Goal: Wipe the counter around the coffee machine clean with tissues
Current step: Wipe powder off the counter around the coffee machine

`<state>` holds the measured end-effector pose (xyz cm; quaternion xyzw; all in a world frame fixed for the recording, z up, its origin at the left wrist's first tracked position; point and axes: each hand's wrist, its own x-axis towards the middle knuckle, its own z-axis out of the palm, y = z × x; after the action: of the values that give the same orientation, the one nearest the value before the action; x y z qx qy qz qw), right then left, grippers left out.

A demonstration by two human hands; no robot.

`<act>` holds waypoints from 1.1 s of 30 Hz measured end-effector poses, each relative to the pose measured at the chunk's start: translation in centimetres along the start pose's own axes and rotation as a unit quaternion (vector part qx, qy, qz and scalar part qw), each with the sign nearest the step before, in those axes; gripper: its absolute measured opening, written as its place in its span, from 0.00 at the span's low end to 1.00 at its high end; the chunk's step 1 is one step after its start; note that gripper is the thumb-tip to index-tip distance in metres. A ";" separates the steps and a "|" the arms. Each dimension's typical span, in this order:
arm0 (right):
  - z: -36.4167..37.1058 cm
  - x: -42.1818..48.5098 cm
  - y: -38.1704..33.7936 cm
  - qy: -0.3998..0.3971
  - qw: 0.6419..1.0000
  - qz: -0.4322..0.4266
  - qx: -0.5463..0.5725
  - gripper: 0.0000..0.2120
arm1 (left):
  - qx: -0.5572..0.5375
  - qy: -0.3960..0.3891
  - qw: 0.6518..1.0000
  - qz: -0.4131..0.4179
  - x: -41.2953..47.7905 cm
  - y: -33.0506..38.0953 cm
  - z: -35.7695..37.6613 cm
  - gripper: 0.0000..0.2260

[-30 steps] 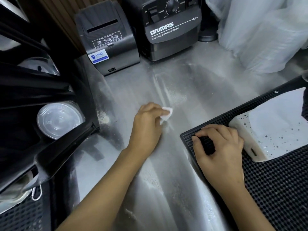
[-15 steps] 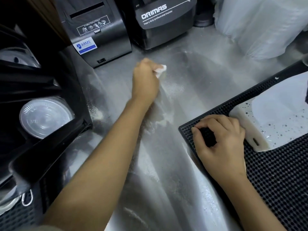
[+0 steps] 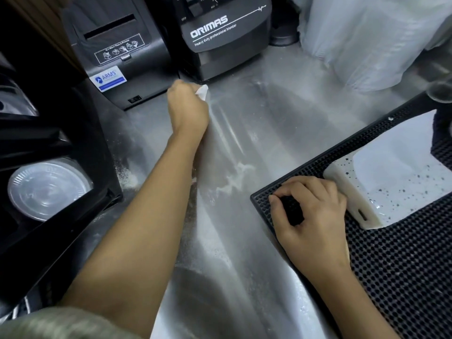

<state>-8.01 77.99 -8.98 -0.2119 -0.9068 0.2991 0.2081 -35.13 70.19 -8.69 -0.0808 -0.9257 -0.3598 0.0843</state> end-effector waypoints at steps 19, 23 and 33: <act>0.0 0.0 0.0 -0.005 1.000 0.006 -0.004 0.04 | -0.061 -0.100 0.989 0.088 -0.4 3.8 3.7 0.07; -0.1 0.0 -0.1 -0.001 1.000 0.008 0.002 0.04 | -0.077 -0.143 0.968 0.193 -5.7 3.8 1.9 0.13; -0.3 2.9 0.4 0.043 0.998 0.018 0.040 0.07 | -0.119 -0.161 0.972 0.121 -4.6 5.7 0.2 0.14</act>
<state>-10.13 79.92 -8.31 -0.2320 -0.8805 0.3292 0.2499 -29.46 74.04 -6.12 -0.2588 -0.8607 -0.4372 -0.0326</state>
